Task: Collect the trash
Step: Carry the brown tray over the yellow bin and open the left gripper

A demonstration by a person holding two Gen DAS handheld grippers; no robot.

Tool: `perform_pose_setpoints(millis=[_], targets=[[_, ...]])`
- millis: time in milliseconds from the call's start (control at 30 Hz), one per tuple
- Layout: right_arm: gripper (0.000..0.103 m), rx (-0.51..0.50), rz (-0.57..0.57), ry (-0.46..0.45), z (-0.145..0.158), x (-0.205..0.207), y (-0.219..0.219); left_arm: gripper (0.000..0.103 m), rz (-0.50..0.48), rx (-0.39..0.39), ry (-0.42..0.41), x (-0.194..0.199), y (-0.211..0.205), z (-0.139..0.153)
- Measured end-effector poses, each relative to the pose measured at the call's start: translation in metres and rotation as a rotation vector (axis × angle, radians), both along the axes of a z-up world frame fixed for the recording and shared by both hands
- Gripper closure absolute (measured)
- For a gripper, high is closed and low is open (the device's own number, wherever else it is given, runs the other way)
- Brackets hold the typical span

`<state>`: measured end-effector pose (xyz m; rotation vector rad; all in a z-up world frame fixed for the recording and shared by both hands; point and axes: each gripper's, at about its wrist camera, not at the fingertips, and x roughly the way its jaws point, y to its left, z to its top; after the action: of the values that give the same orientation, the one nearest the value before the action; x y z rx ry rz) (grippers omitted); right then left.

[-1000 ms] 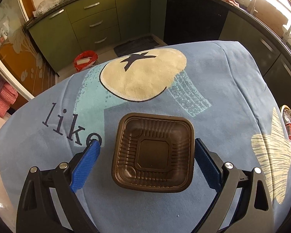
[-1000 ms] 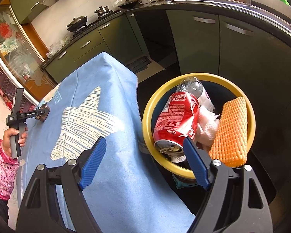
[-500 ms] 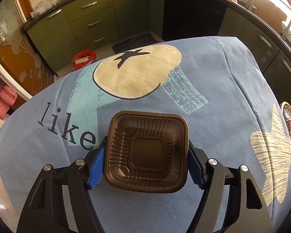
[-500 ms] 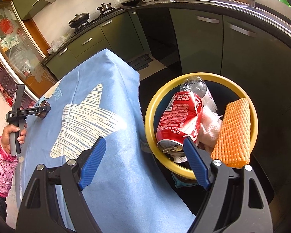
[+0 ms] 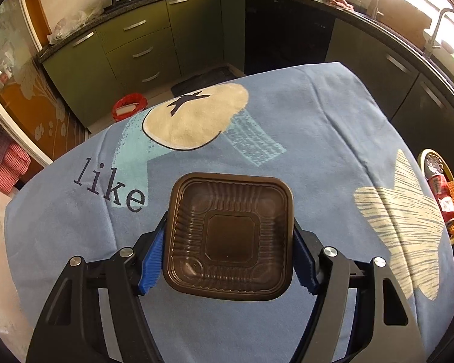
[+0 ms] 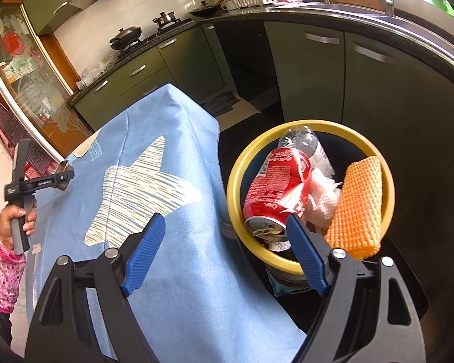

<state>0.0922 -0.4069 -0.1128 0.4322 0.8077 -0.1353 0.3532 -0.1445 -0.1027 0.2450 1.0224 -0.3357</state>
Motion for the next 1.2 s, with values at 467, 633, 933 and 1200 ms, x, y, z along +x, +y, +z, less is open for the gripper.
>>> perform_pose_setpoints(millis=[467, 633, 933, 1200], targets=[[0.025, 0.015, -0.254, -0.069, 0.004, -0.088, -0.086, 0.033, -0.413, -0.101, 0.011, -0.127, -0.177, 0.057], [0.025, 0.037, -0.273, -0.066, -0.007, -0.106, -0.105, 0.033, -0.556, -0.128, 0.078, -0.153, -0.270, 0.054], [0.025, 0.046, -0.300, -0.067, -0.013, -0.132, -0.130, 0.033, -0.701, -0.128, 0.197, -0.166, -0.419, 0.013], [0.024, 0.085, -0.314, -0.055, -0.023, -0.135, -0.143, 0.025, -0.665, -0.107, 0.249, -0.151, -0.466, -0.030]])
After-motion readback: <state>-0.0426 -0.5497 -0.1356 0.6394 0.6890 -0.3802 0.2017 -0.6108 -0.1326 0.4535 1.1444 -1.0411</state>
